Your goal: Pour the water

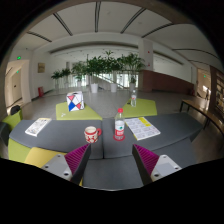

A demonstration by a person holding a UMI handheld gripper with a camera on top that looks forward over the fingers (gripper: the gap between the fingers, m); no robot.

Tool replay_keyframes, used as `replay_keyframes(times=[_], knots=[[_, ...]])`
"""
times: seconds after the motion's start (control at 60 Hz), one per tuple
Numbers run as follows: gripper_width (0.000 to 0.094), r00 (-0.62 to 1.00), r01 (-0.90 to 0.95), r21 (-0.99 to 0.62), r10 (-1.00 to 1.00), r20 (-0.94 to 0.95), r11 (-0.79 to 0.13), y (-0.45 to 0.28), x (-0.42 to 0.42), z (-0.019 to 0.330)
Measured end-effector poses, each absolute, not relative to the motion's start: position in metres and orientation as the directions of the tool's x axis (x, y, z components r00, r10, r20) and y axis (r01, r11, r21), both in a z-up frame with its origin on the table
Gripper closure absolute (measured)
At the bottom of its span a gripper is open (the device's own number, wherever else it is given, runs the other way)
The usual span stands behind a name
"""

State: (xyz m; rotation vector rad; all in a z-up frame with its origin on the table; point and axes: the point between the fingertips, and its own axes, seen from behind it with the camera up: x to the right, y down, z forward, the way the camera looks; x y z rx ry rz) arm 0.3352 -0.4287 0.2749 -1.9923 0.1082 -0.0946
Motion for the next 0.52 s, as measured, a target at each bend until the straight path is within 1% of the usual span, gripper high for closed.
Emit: replay_keyframes(times=[0.267, 0.517], knots=[[0.0087, 0.993, -0.010, -0.914, -0.114, 0.040, -0.405, -0.478, 0.333, 0.298], [0.0090, 0.991, 0.018, -0.915, -0.112, 0.069, -0.403, -0.488, 0.328, 0.299]])
